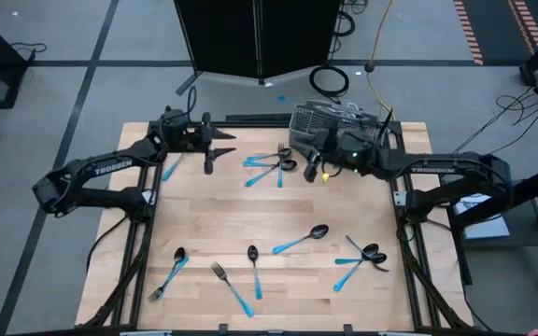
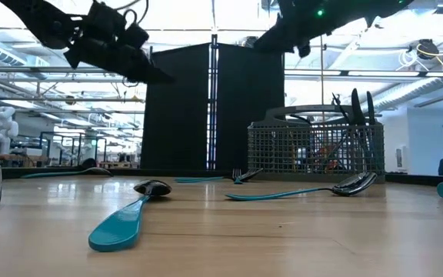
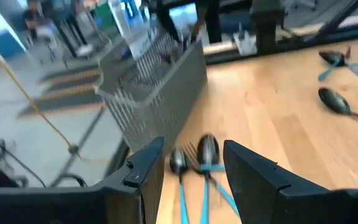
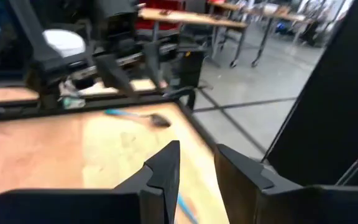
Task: Sort silverware
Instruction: Put the blue fork into the middle of the blue utensil organizer
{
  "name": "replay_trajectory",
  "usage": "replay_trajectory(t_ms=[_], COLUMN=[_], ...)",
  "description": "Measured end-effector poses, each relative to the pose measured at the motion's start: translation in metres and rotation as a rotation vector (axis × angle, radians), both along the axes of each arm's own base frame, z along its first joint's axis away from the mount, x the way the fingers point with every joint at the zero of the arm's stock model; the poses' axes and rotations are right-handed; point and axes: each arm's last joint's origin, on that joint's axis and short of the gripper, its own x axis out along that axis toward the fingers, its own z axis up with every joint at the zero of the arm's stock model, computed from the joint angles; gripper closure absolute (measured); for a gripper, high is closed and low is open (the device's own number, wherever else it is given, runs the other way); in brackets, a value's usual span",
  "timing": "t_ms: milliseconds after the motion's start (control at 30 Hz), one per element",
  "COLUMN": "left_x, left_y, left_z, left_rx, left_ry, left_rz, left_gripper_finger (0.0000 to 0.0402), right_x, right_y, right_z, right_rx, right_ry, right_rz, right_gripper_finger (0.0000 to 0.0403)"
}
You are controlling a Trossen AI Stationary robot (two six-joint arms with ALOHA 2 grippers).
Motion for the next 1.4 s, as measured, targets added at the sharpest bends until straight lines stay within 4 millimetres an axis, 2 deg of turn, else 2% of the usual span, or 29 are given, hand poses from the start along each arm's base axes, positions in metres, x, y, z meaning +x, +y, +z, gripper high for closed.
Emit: replay_trajectory(t_ms=[233, 400, 667, 833, 967, 1200, 1400], left_x=[0.008, 0.014, 0.015, 0.018, 0.025, 0.043, 0.053], left_y=[0.007, 0.011, 0.011, 0.011, 0.002, -0.031, -0.05], left_z=[-0.021, -0.033, -0.032, -0.028, -0.025, -0.018, -0.018], left_rx=[-0.067, -0.129, -0.124, -0.151, -0.179, -0.208, -0.17], left_ry=[0.08, 0.101, 0.073, 0.036, 0.011, -0.052, -0.038], left_rz=[0.001, -0.031, -0.062, -0.054, -0.1, -0.362, -0.372], left_gripper_finger=[0.024, 0.024, 0.024, 0.024, 0.024, 0.024, 0.024], right_x=[0.031, 0.043, 0.047, 0.049, 0.051, 0.055, 0.058], right_y=[0.012, 0.018, 0.023, 0.016, 0.015, 0.025, 0.027], right_z=[-0.029, -0.041, -0.036, -0.032, -0.037, -0.042, -0.048], right_rx=[0.019, 0.09, 0.079, 0.02, 0.056, 0.069, 0.074], right_ry=[0.03, -0.001, -0.07, -0.114, -0.107, -0.101, -0.074], right_rz=[0.058, 0.06, 0.081, 0.067, 0.06, 0.095, 0.102], right_gripper_finger=[0.0309, 0.0309, 0.0309, 0.0309, 0.0309, 0.0309, 0.0309])
